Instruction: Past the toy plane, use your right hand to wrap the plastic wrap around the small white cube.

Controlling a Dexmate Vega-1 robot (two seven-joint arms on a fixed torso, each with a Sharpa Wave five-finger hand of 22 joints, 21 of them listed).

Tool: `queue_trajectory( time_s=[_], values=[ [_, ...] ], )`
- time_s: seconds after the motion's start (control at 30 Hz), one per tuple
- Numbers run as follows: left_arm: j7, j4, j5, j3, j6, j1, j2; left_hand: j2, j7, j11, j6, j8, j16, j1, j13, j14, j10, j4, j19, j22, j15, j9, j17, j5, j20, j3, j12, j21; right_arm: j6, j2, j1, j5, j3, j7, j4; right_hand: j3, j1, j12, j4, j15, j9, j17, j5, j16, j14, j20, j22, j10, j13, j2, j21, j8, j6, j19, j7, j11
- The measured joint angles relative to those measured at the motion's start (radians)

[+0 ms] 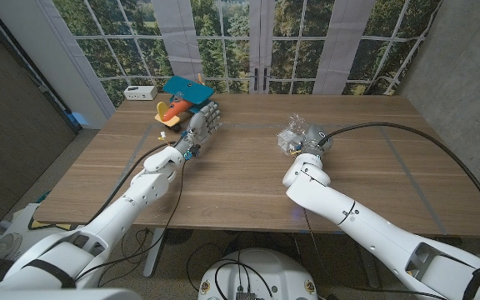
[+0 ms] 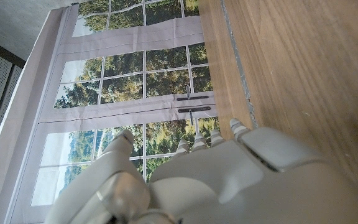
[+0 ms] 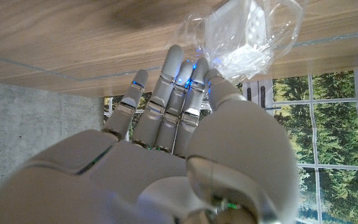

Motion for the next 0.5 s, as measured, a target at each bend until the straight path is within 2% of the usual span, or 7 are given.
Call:
queue_trajectory(
  time_s=[0.13, 0.23, 0.33, 0.37, 0.43, 0.47, 0.5],
  values=[
    [0.001, -0.001, 0.000, 0.000, 0.000, 0.001, 0.000, 0.000, 0.000, 0.000, 0.000, 0.000, 0.000, 0.000, 0.000, 0.000, 0.000, 0.000, 0.000, 0.005, 0.000, 0.000, 0.000, 0.000, 0.000, 0.000, 0.000, 0.000, 0.028, 0.006, -0.023, 0.000, 0.022, -0.019, 0.004, -0.005, 0.008, 0.006, 0.003, -0.001, 0.011, 0.029, -0.002, 0.026, 0.001, 0.001, 0.004, 0.005, 0.013, 0.008, 0.009, 0.004, -0.004, 0.017, 0.004, 0.001],
    [0.002, -0.002, 0.000, 0.001, 0.000, 0.002, 0.000, 0.000, 0.000, 0.000, 0.000, 0.000, 0.000, 0.000, 0.000, 0.000, 0.000, 0.000, 0.000, 0.005, 0.000, 0.000, 0.000, 0.000, 0.000, 0.000, 0.000, 0.000, 0.136, 0.016, -0.051, 0.012, 0.055, -0.066, 0.012, -0.009, 0.019, 0.008, 0.007, -0.001, 0.017, 0.036, -0.003, 0.031, 0.001, -0.002, 0.005, 0.005, 0.020, 0.010, 0.012, 0.004, -0.009, 0.019, 0.009, 0.002],
    [0.002, -0.002, 0.000, 0.001, 0.000, 0.003, 0.000, 0.000, 0.000, 0.000, 0.000, 0.000, 0.000, 0.000, 0.000, 0.000, 0.000, 0.000, 0.000, 0.005, 0.000, 0.000, 0.000, 0.000, 0.000, 0.000, 0.000, 0.000, 0.151, 0.027, -0.069, 0.015, 0.079, -0.070, 0.022, -0.014, 0.019, 0.008, 0.011, -0.001, 0.023, 0.036, -0.003, 0.036, 0.002, -0.002, 0.005, 0.005, 0.027, 0.010, 0.012, 0.004, -0.011, 0.019, 0.011, 0.002],
    [0.002, -0.004, 0.000, 0.001, 0.000, 0.005, 0.000, 0.000, 0.000, 0.000, 0.000, 0.000, 0.000, 0.000, 0.000, 0.000, 0.000, 0.000, 0.000, 0.005, 0.000, 0.000, 0.000, 0.000, 0.000, 0.000, 0.000, 0.000, 0.234, 0.033, -0.077, 0.030, 0.090, -0.097, 0.027, -0.014, 0.024, 0.008, 0.011, 0.000, 0.024, 0.037, -0.004, 0.038, 0.003, -0.002, 0.004, 0.005, 0.027, 0.016, 0.012, 0.004, -0.011, 0.019, 0.011, 0.002],
    [0.003, -0.005, 0.000, 0.001, 0.000, 0.005, 0.000, 0.000, 0.000, 0.000, 0.000, 0.000, 0.000, 0.000, 0.000, 0.000, 0.000, 0.000, 0.000, 0.005, 0.000, 0.000, 0.000, 0.000, 0.000, 0.000, 0.000, 0.000, 0.234, 0.039, -0.085, 0.030, 0.101, -0.097, 0.033, -0.018, 0.024, 0.008, 0.015, 0.001, 0.029, 0.041, -0.004, 0.040, -0.002, -0.002, 0.004, 0.002, 0.031, 0.016, 0.016, 0.011, -0.011, 0.019, 0.011, 0.004],
    [0.003, -0.006, 0.000, 0.001, 0.000, 0.006, 0.001, 0.000, 0.000, 0.000, 0.000, 0.000, 0.000, 0.000, 0.000, 0.000, 0.000, 0.000, 0.000, 0.005, 0.000, 0.000, 0.000, 0.000, 0.000, 0.000, 0.000, 0.000, 0.288, 0.046, -0.092, 0.040, 0.111, -0.112, 0.042, -0.018, 0.028, 0.008, 0.015, 0.003, 0.030, 0.041, -0.004, 0.040, -0.005, -0.002, 0.004, -0.001, 0.034, 0.019, 0.016, 0.011, -0.011, 0.019, 0.011, 0.008],
    [0.004, -0.006, 0.000, 0.001, 0.000, 0.006, 0.001, 0.000, 0.000, 0.000, 0.000, 0.000, 0.000, 0.000, 0.000, 0.000, 0.000, 0.000, 0.000, 0.005, 0.000, 0.000, 0.000, 0.000, 0.000, 0.000, 0.000, 0.000, 0.288, 0.051, -0.097, 0.040, 0.120, -0.112, 0.049, -0.020, 0.028, 0.008, 0.017, 0.006, 0.032, 0.040, -0.004, 0.040, -0.008, -0.002, 0.007, -0.001, 0.035, 0.020, 0.016, 0.011, -0.013, 0.019, 0.012, 0.008]
  ],
)
